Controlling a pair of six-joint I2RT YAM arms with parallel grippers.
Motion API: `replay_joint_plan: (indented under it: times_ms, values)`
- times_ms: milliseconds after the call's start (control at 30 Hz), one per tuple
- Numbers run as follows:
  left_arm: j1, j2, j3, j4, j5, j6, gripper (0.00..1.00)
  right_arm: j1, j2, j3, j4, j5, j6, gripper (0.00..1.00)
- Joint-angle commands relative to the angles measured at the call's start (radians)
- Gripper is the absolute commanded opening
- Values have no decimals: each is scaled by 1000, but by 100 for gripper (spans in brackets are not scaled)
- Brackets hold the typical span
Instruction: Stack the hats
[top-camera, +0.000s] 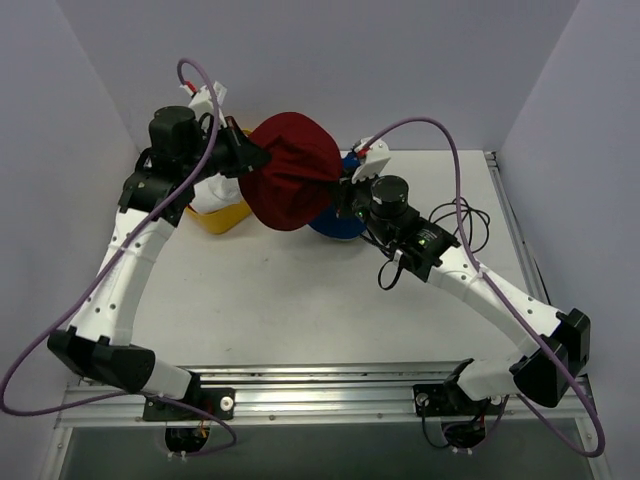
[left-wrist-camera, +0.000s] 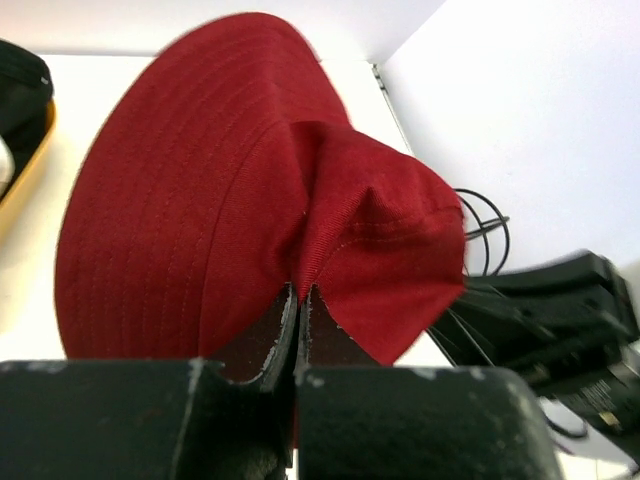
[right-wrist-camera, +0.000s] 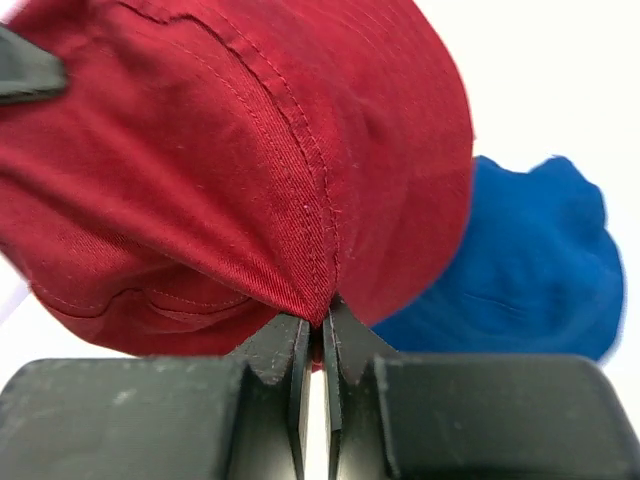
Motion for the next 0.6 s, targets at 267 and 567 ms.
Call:
replay_joint_plan:
  times_ms: [267, 567]
  values:
    - [-26, 276, 138, 135, 28, -74, 2, -92, -13, 122, -176, 155, -84, 0]
    - [-29, 450, 308, 103, 30, -73, 4, -275, 96, 195, -222, 19, -58, 0]
